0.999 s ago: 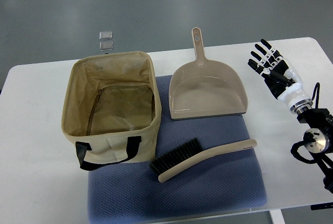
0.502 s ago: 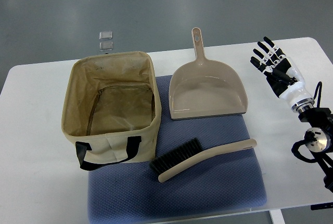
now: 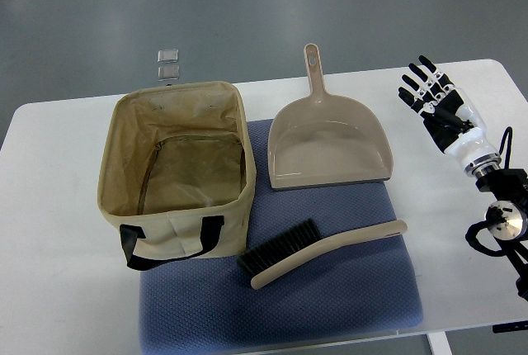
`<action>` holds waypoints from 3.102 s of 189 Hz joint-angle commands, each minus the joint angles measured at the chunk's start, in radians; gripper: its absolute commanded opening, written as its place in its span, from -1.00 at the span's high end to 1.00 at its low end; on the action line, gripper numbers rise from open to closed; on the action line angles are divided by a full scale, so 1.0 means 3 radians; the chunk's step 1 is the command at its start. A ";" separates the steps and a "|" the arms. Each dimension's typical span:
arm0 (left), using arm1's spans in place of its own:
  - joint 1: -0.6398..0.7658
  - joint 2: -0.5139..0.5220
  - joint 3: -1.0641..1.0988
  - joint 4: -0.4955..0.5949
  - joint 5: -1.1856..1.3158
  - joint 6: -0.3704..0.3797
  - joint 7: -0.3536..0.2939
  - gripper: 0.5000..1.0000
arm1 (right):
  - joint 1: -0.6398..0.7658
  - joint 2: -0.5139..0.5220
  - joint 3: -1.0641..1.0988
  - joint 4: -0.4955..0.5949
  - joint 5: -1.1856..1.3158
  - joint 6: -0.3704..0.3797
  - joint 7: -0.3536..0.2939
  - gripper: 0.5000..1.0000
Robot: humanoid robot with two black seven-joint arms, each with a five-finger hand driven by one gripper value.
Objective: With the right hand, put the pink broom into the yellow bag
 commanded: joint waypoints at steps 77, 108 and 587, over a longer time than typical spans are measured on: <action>0.0000 0.0000 0.0000 0.0000 0.0000 0.0000 0.0000 -1.00 | 0.0030 -0.0053 -0.0007 0.0000 -0.0015 0.0234 -0.0010 -0.72; 0.0000 0.0000 0.0000 0.0000 0.0000 0.0000 0.0000 -1.00 | 0.0087 -0.0201 -0.0170 0.0010 -0.0030 0.0341 -0.0005 -0.72; 0.0000 0.0000 0.0000 0.0000 0.0000 0.0000 0.0000 -1.00 | 0.1278 -0.1556 -0.3295 0.1483 -0.4330 -0.1100 -0.0169 0.06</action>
